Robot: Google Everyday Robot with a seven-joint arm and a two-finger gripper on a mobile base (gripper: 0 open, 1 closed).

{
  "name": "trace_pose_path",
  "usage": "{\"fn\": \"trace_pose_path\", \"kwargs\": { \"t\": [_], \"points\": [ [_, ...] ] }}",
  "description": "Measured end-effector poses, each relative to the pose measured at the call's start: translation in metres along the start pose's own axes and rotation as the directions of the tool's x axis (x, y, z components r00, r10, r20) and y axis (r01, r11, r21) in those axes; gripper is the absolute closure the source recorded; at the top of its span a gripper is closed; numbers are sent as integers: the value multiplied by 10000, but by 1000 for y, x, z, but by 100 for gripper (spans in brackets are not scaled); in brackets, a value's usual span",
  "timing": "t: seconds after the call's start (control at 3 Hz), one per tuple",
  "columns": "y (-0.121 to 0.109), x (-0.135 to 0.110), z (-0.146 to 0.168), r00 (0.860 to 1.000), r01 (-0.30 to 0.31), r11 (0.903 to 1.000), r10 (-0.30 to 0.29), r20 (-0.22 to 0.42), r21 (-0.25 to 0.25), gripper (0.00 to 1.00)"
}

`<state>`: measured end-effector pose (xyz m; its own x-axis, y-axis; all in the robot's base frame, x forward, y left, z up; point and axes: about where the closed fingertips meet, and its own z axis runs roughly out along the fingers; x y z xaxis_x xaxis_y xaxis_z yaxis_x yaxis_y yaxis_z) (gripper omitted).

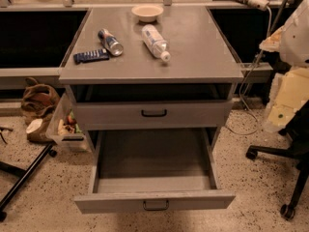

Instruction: Close middle drawer

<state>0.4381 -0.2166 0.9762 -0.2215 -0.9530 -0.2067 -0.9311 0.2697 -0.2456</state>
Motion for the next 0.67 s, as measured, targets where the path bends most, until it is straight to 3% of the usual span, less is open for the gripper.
{"fn": "trace_pose_path", "kwargs": {
  "t": [0.33, 0.67],
  "points": [
    [0, 0, 0, 10000, 0, 10000, 0, 0, 0, 0],
    [11, -3, 24, 9989, -439, 9989, 441, 141, -183, 0]
  ]
}}
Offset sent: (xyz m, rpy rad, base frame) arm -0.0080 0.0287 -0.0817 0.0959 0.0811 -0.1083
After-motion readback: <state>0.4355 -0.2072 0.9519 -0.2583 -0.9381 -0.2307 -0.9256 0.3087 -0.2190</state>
